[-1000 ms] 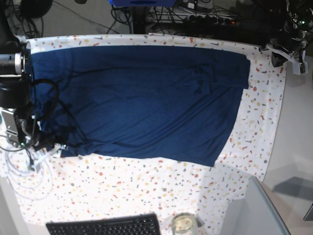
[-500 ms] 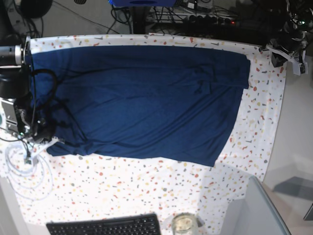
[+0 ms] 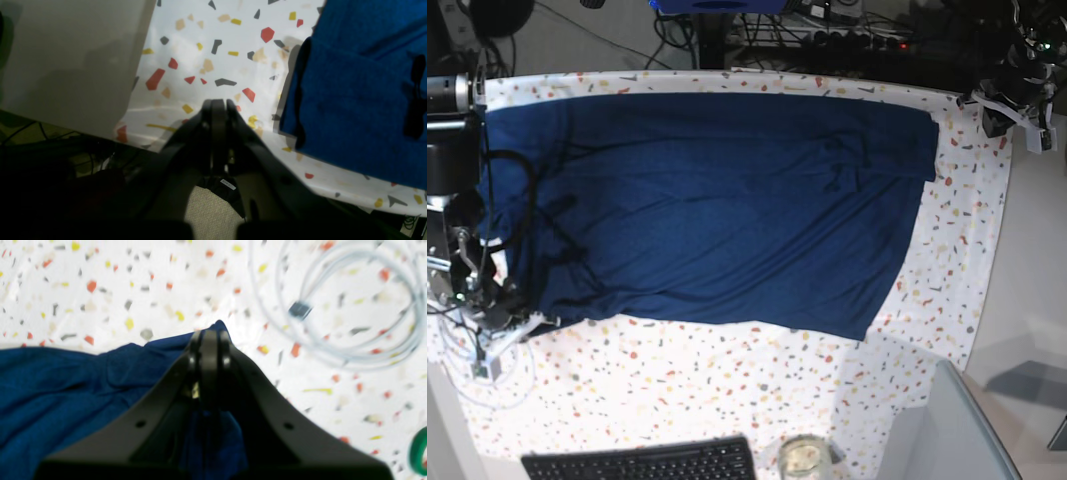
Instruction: Layout the t-shirt on the table in an organized manner, then fold the t-shirt properly
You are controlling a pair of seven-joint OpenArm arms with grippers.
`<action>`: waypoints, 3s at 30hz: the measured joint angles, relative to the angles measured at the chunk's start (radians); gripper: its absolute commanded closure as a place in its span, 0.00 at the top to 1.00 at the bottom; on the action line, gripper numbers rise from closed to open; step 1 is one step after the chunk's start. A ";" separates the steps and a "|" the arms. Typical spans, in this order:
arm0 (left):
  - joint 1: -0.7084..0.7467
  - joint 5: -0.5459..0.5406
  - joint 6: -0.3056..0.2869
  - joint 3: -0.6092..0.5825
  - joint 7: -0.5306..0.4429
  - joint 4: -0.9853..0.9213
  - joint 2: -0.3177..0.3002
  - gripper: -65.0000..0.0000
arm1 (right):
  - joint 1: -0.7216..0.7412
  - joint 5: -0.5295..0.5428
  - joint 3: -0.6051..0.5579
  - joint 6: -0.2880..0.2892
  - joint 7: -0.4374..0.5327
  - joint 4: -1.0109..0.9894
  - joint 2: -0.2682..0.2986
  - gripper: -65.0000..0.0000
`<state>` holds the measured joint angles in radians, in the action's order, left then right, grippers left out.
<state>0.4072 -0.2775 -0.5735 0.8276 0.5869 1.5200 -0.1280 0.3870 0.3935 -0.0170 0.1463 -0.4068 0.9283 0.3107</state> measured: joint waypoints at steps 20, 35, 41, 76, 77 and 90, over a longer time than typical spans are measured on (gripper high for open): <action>-0.005 0.000 0.000 0.000 0.000 -0.002 -0.002 0.00 | -0.452 0.006 -0.001 0.003 -0.238 0.571 -0.157 0.03; -0.006 0.001 0.000 0.000 0.000 -0.002 -0.004 0.00 | -0.370 0.003 0.082 0.003 -0.284 0.621 -0.178 0.73; -0.003 0.000 0.000 -0.001 0.002 -0.002 0.005 0.00 | -0.132 -0.008 0.150 -0.008 -0.246 0.208 -0.162 0.73; 0.000 0.000 0.000 0.000 0.000 -0.002 0.000 0.00 | -0.051 -0.001 0.116 -0.005 -0.187 0.127 -0.077 0.01; 0.000 0.000 0.000 0.000 0.000 -0.002 0.000 0.00 | -0.051 -0.003 0.119 -0.006 -0.195 0.143 -0.072 0.01; 0.000 0.001 0.000 0.000 0.000 -0.002 0.000 0.00 | -0.055 -0.001 0.117 -0.005 -0.200 0.285 -0.043 0.01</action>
<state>0.4072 -0.2768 -0.5732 0.8276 0.5873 1.5181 -0.1280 0.3321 0.3923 0.1005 0.1413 -0.6064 1.2129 0.2676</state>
